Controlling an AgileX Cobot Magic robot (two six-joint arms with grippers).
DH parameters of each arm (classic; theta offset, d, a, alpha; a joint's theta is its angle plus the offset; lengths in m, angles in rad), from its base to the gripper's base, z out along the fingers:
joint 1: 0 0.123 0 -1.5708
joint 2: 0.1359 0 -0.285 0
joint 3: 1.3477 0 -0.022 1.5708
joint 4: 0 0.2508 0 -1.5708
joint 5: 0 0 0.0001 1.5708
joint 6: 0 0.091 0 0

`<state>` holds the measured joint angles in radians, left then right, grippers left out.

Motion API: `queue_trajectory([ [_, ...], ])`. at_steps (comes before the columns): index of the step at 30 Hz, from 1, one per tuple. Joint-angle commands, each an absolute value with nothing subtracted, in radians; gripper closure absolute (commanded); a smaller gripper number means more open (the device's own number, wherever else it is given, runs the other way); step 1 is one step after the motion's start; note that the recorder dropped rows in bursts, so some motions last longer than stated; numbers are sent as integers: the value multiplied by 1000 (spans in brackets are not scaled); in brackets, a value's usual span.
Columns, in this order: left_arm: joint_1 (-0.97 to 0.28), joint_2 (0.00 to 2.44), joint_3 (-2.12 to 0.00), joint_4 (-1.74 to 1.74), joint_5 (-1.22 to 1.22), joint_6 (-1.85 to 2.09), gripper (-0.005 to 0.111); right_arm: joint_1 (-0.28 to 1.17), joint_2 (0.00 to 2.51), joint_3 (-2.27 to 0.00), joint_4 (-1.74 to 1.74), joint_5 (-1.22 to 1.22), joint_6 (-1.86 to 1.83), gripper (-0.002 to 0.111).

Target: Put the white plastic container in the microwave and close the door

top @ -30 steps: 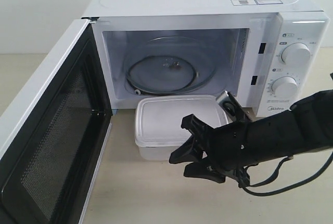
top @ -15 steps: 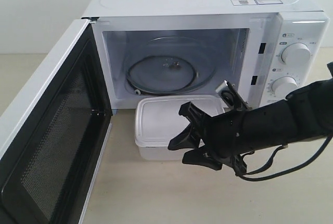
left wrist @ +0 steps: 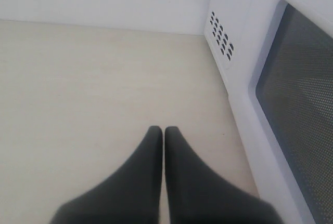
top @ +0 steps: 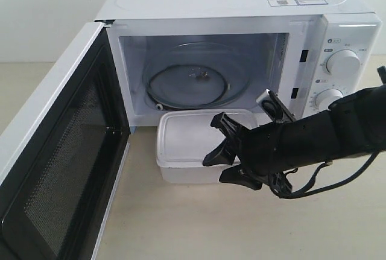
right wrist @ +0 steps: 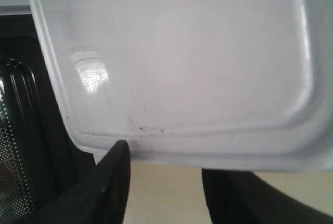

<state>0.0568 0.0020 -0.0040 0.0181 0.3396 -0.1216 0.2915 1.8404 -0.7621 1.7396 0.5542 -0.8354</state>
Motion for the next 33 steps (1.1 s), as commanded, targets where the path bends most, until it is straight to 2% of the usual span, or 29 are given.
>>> queue_trajectory([
  [1,59,0,0,11,338,-120,103,288,1839,-770,1744,464,-827,67],
  [3,59,0,0,11,338,-120,103,288,1839,-770,1744,456,-824,71],
  [6,59,0,0,11,338,-120,103,288,1839,-770,1744,496,-819,87],
  [9,59,0,0,11,338,-120,103,288,1837,-770,1744,569,-825,98],
  [25,59,0,0,11,338,-120,103,288,1835,-766,1744,634,-954,99],
  [30,59,0,0,11,338,-120,103,265,1749,-700,1710,620,-977,99],
  [32,59,0,0,11,338,-120,103,231,1687,-660,1659,634,-977,109],
  [33,59,0,0,11,338,-120,103,220,1665,-648,1634,641,-977,109],
])
